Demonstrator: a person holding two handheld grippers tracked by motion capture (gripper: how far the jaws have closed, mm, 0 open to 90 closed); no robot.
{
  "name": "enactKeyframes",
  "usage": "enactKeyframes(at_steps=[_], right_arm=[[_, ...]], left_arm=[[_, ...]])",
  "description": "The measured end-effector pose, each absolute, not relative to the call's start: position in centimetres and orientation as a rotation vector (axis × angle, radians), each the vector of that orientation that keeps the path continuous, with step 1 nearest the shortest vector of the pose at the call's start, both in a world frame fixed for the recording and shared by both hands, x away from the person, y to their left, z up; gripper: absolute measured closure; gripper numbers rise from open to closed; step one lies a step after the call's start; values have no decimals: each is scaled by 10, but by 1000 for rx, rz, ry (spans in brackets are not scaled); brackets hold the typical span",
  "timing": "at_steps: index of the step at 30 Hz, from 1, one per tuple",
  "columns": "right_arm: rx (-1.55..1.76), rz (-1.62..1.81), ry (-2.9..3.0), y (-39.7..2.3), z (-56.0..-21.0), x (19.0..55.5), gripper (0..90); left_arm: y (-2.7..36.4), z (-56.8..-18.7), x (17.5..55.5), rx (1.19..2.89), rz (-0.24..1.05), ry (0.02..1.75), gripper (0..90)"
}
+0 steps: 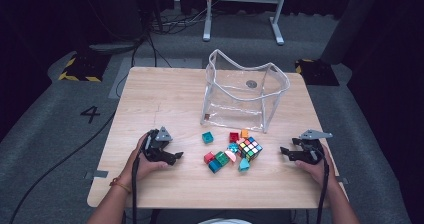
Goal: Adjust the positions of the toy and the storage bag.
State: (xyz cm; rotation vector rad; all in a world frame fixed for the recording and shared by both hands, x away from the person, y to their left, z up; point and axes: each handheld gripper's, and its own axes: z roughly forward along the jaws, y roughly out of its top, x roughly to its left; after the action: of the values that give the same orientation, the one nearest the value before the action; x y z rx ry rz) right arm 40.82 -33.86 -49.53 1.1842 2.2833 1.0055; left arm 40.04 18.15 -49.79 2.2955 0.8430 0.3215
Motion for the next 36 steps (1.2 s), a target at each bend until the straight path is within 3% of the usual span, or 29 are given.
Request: enactKeyframes(at_steps=[2,4,9,11,14,19,28,34,36], right_arm=[[1177,1013,2273,-339,-492,410,315],[1166,1017,2248,-337,-486,414,345],[1063,1108,2228,-328,-463,426,422],[1025,1131,2220,-323,-455,430,422],[994,1123,2195,-313,-446,437,422],[958,1166,2204,-302,-437,447,450],[943,1178,2197,-283,-428,458,546],[973,1205,2204,-277,-429,465,618],[965,1203,2220,-277,-433,467,687]], left_arm=[[180,-497,404,2303,316,872,158],[177,-495,413,2307,326,862,240],[167,-492,433,2262,302,862,228],[161,-492,436,2256,366,843,228],[154,-490,444,2256,345,839,229],[144,-472,458,2139,316,833,238],[115,-452,479,2100,353,794,258],[100,-445,493,2077,390,818,380],[97,-445,498,2053,376,818,444]])
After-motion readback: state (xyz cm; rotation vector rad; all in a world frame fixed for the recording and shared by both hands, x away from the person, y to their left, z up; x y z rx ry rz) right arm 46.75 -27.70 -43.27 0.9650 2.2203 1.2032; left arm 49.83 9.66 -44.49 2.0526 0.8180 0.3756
